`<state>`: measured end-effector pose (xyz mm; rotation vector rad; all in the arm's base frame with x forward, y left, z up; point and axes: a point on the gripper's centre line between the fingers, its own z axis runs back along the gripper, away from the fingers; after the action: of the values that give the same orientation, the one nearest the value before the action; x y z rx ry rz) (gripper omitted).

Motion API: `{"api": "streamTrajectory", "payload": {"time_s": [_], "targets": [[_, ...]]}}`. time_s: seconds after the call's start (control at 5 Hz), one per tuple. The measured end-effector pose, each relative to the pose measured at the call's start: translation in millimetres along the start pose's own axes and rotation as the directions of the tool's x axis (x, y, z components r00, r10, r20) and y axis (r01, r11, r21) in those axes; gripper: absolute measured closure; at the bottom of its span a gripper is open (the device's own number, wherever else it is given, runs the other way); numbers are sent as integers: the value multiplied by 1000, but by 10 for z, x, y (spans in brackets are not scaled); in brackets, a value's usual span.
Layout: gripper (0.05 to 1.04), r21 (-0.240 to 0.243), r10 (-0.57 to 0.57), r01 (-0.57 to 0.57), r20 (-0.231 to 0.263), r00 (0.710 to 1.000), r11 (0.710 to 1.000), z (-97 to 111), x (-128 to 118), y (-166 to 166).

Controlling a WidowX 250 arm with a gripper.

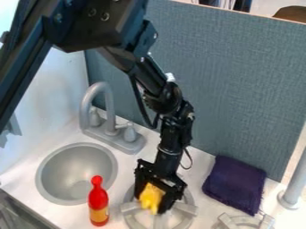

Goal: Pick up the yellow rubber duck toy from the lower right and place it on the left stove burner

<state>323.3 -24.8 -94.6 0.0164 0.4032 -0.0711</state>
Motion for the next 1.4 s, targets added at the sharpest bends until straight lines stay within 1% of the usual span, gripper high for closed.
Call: {"api": "streamTrajectory", "payload": {"time_s": [0.2, 0.4, 0.6, 0.8, 1.0, 1.2, 1.4], "targets": [[79, -12, 2, -1, 38, 999, 1000, 95, -130, -19], [82, -14, 23, -21, 124, 992, 1000, 366, -300, -27], [82, 21, 13, -16, 110, 994, 1000, 381, -397, -176], [82, 62, -88, 81, 119, 989, 995, 457, -541, -476], [82, 88, -173, 162, 142, 975, 983, 482, -660, -761], [82, 109, -249, 236, 131, 960, 966, 447, -758, -1058], [82, 99, -254, 244, 100, 962, 965, 419, -824, -1081]]}}
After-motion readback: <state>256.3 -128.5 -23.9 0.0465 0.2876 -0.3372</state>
